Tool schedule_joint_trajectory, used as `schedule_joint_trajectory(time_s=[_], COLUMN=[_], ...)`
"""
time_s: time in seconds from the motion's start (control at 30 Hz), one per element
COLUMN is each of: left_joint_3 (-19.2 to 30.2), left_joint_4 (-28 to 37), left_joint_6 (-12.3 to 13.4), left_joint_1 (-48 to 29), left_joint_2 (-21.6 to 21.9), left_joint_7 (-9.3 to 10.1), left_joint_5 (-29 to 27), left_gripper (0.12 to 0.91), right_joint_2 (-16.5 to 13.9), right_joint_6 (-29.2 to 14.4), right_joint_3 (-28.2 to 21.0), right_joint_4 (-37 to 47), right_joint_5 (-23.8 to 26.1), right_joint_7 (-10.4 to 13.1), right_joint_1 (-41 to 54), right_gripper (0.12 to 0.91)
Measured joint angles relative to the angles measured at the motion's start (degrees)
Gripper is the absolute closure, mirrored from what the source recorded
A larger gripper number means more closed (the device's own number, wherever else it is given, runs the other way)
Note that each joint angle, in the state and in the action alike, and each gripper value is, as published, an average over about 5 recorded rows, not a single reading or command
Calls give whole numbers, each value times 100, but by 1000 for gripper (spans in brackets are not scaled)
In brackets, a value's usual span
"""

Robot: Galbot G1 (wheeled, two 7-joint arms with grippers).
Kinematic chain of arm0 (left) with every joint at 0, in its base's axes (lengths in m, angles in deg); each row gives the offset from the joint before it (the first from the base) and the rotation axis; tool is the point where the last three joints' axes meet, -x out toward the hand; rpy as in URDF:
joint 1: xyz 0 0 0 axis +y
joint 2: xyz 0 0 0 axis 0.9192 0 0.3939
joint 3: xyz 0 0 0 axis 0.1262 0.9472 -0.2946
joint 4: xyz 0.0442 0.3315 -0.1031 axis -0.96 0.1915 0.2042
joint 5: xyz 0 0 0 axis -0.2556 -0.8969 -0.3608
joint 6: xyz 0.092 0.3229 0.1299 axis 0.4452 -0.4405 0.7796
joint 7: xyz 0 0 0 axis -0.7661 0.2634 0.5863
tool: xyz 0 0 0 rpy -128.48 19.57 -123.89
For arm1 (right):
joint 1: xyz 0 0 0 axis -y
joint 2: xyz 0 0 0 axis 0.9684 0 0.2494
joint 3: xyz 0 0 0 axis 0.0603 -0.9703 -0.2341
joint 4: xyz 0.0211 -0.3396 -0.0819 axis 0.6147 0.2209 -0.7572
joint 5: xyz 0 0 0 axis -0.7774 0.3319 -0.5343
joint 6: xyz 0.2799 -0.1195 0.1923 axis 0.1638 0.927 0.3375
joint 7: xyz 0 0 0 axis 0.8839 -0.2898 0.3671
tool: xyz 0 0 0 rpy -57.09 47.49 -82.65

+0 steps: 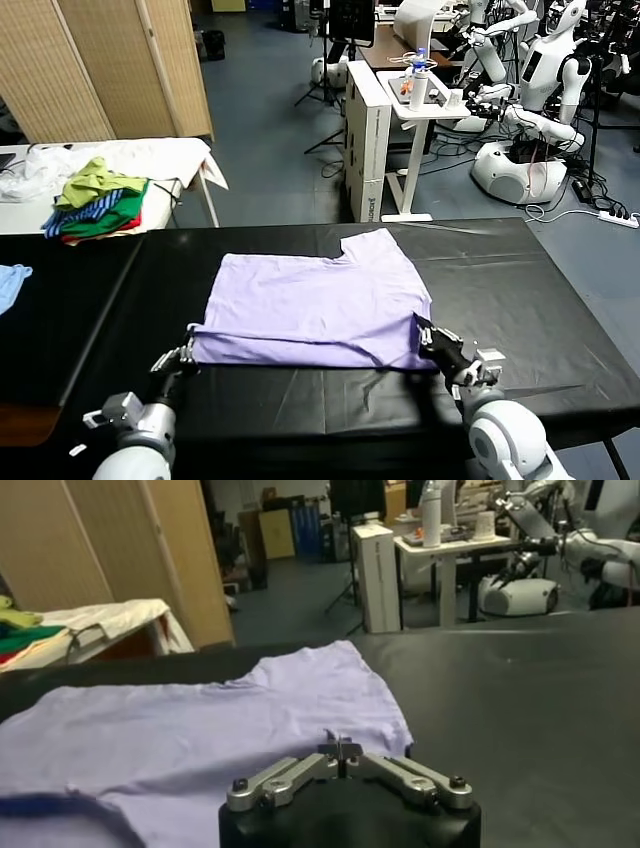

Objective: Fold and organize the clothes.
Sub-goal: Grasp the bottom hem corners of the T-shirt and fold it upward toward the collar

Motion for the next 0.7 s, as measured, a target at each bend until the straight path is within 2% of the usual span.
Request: schedule_joint_trajectory(time_s=[0.1, 0.13, 0.2, 0.3, 0.37, 0.5, 0.57, 0.7], left_joint_3=[7, 7, 4, -32, -72, -132, -149, -175], left_joint_4=[-1, -13, -51, -125, -189, -325, -354, -341], left_joint_6=[-56, -63, -77, -121, -170, -239, -257, -329], left_joint_1=[0, 10, 41, 112, 180, 351, 412, 449], left_joint_2=[-16, -20, -30, -50, -69, -85, -77, -37], left_joint_7=[2, -2, 2, 23, 23, -14, -24, -33], left_joint_5=[-5, -9, -23, -41, -50, -74, -64, 43], left_gripper=[860, 840, 761, 592, 459, 227, 157, 125], right_joint_2=[-41, -62, -116, -211, -274, -376, -401, -414], right_joint_6=[104, 158, 291, 464, 512, 523, 520, 517], right_joint_3=[83, 115, 195, 353, 483, 767, 876, 966], right_joint_4=[-91, -133, -242, -457, -612, -831, -870, -900], right_joint_5=[-7, -4, 12, 30, 8, -45, -51, -45], right_joint_7=[-114, -136, -160, -190, -235, -364, -414, -453], right_joint_1=[-73, -111, -220, -463, -673, -1115, -1301, -1509], right_gripper=[501, 463, 311, 160, 129, 119, 121, 160])
